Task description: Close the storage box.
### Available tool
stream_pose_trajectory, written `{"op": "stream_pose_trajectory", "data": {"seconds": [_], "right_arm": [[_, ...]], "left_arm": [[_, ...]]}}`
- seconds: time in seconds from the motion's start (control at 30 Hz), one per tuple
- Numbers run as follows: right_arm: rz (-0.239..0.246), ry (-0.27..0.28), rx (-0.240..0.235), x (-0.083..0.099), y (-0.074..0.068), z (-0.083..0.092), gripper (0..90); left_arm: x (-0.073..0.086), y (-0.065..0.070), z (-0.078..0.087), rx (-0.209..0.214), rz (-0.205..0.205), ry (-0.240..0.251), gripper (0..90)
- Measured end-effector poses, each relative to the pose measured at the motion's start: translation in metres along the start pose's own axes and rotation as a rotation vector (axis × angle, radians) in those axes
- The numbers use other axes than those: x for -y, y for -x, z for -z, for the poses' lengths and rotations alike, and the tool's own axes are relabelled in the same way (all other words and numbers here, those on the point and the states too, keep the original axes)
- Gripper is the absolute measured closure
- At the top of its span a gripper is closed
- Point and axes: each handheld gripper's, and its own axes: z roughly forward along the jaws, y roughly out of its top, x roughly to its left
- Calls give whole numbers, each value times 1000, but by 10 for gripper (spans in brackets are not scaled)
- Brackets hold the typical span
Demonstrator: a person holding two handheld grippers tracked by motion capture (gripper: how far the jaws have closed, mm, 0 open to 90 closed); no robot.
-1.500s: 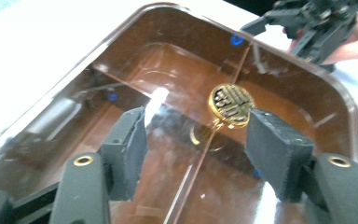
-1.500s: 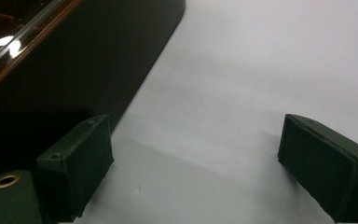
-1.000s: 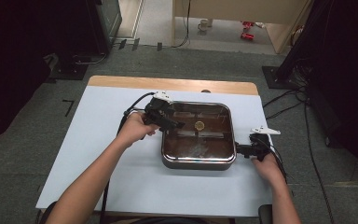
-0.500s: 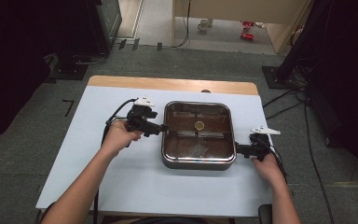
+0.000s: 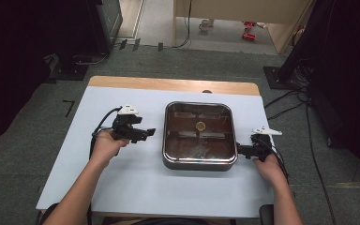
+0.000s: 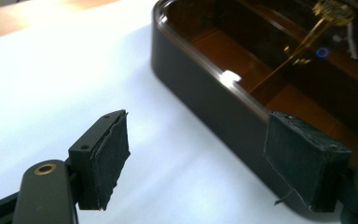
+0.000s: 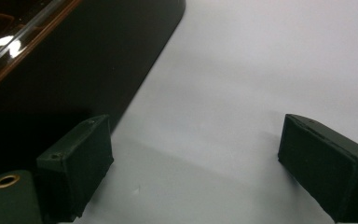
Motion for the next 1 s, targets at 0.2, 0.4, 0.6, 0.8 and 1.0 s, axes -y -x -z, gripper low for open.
{"op": "stream_pose_trajectory", "data": {"seconds": [0.2, 0.4, 0.6, 0.8, 1.0], "right_arm": [[0, 0, 0, 0, 0, 0, 93], [0, -1, -1, 0, 0, 0, 93], [1, -1, -1, 0, 0, 0, 93], [1, -2, -1, 0, 0, 0, 92], [1, -1, -1, 0, 0, 0, 92]], "left_arm": [[20, -11, 2, -58, 25, -16, 220], [38, -19, 2, -106, 67, -35, 226], [54, -25, 2, -117, 91, -45, 235], [64, -32, -2, -160, 68, -76, 248], [69, -36, -5, -155, 58, -78, 246]]}}
